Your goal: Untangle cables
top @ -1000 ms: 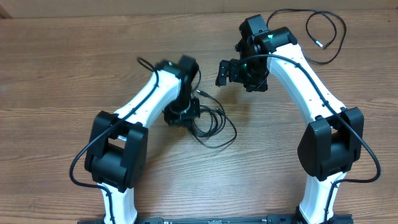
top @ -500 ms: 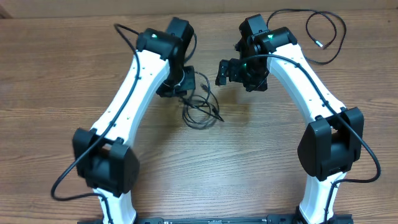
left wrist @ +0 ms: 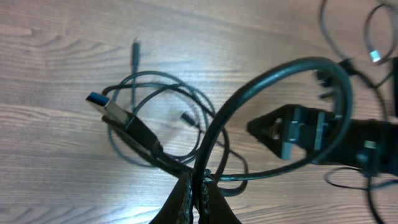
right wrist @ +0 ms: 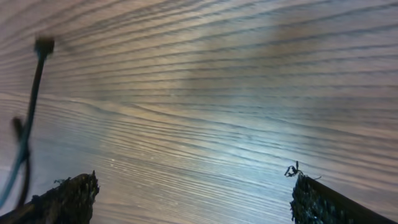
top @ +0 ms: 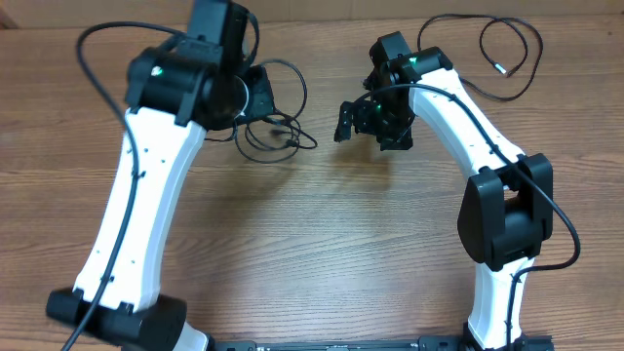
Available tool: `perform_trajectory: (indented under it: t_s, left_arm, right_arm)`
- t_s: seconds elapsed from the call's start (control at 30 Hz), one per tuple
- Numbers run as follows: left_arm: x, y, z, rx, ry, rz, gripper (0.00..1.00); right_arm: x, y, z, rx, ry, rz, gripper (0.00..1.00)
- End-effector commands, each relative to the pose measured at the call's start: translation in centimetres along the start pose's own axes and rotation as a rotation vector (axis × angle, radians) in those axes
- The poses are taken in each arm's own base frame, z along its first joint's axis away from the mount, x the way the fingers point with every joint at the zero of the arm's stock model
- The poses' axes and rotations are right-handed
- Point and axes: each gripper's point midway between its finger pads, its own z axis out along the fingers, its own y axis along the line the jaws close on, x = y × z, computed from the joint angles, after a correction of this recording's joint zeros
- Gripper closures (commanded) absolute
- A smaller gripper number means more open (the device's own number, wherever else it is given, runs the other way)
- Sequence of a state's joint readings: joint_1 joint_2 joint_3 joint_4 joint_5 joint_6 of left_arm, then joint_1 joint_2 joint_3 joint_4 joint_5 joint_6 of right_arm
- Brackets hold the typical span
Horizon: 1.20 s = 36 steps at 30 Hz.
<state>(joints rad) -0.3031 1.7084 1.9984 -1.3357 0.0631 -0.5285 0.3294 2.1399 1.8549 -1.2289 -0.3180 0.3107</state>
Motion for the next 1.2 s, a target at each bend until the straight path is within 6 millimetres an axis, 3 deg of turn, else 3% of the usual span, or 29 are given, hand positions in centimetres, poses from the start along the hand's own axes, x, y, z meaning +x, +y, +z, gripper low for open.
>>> perform_trajectory:
  t_s: [0.0,0.3,0.5,0.7,0.9,1.17]
  left_arm:
    - [-0.7,-0.5,-1.9,0.035,-0.053,-0.027,0.96]
    - [-2.6,2.9,-2.2,-0.094,-0.152,-0.316,0.96]
    - [-2.4,2.9,-2.1,-0.095,-0.146,-0.339,0.96]
    - [-2.0,2.9,-2.0,-0.092,-0.125,-0.338,0.96]
    - [-1.6,2.1,-1.9,-0.055,-0.096,-0.337,0.96]
    - [-0.8,1.2,-1.8,-0.014,-0.049,-0.331,0.96]
  right_arm:
    - [0.5,1.9,0.4,-0.09,0.029,-0.019,0.0]
    - [2.2,5.2,0.0,-0.264,0.091,-0.191,0.0]
    - [4.0,8.1,-0.3,-0.4,0.117,-0.391,0.0]
    - [4.8,9.8,0.1,-0.418,0.114,-0.462,0.0]
    - [4.8,11.1,0.4,-0.429,0.091,-0.507,0.0]
    - [2.6,12.9,0.3,-0.459,-0.002,-0.476,0.0]
